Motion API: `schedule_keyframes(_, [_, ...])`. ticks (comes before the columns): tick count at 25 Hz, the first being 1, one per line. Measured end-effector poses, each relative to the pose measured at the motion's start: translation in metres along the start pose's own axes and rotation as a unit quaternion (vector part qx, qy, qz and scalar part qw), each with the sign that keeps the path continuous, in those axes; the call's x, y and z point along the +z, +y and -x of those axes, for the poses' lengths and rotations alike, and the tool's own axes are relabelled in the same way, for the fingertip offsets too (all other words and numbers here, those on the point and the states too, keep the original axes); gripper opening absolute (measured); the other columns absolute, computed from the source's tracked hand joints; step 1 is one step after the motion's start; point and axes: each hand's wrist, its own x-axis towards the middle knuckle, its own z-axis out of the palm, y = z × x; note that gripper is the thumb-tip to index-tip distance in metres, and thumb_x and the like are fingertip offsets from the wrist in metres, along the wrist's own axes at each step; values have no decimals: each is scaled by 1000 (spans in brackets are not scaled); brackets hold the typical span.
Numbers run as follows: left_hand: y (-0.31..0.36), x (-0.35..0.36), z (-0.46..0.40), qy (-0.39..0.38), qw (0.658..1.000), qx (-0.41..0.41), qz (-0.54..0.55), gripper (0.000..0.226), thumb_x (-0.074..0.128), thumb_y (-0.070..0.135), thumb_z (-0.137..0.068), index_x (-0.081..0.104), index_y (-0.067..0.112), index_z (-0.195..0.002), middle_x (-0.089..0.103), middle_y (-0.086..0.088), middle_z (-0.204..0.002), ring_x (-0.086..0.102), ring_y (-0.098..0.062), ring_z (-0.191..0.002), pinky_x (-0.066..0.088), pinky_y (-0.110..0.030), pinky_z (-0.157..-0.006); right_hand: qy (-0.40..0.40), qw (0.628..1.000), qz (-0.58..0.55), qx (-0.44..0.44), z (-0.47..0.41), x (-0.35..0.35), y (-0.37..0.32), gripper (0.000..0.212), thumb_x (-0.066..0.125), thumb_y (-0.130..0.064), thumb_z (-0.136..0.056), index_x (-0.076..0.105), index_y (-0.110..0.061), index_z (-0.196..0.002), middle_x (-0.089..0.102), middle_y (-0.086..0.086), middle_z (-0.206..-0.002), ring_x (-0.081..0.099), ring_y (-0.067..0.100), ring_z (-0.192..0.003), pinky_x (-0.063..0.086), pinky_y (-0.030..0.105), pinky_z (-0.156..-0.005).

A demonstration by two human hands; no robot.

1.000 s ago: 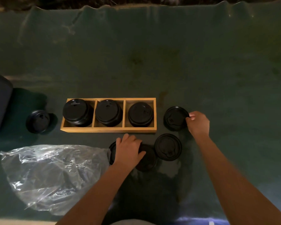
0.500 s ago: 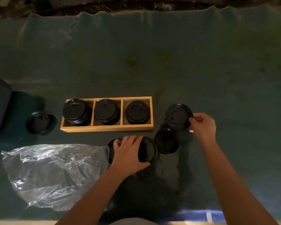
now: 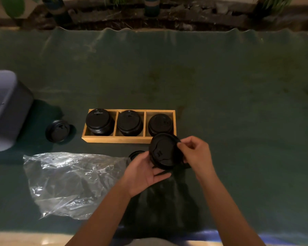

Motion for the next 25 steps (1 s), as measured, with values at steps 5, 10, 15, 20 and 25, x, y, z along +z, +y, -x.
schedule_keyframes(5, [-7, -8, 11, -13, 998, -20, 49, 72, 42, 63, -78, 43, 21, -136, 53, -17, -136, 51, -37, -123, 57, -47, -77, 0, 984, 144, -104, 18, 26, 12, 18, 68, -18, -78, 56, -28, -69, 57, -12, -65, 54, 1, -61, 39, 10, -55])
schedule_keyframes(10, [-10, -22, 18, -24, 993, -21, 112, 65, 43, 54, -85, 43, 15, -137, 49, -21, -138, 45, -42, -127, 60, -42, -73, 141, 972, 180, -49, -2, -4, 42, 26, 61, -34, -84, 61, -20, -106, 62, 8, -102, 58, 22, -95, 47, 29, -74])
schedule_keyframes(15, [-7, -32, 19, -7, 990, 7, 137, 67, 46, 53, -83, 40, 15, -138, 47, -22, -140, 46, -44, -126, 60, -43, -73, 81, 937, 328, 85, -21, -27, 75, 38, 61, -14, -85, 54, -6, -122, 51, 24, -123, 51, 42, -109, 45, 44, -88])
schedule_keyframes(20, [0, -33, 16, 43, 993, 13, 108, 65, 44, 52, -82, 43, 17, -136, 50, -20, -138, 50, -41, -123, 59, -43, -74, 168, 978, 119, 43, -16, -32, 48, 19, 56, 1, -83, 68, -8, -93, 70, 20, -89, 65, 25, -73, 53, 32, -66])
schedule_keyframes(25, [4, -25, 9, 90, 993, 24, 66, 59, 46, 50, -79, 51, 19, -129, 64, -15, -122, 63, -33, -108, 58, -45, -73, 20, 999, 2, -37, 11, 13, -5, 20, 66, -4, -79, 67, -23, -74, 66, -8, -63, 61, 1, -55, 51, 19, -48])
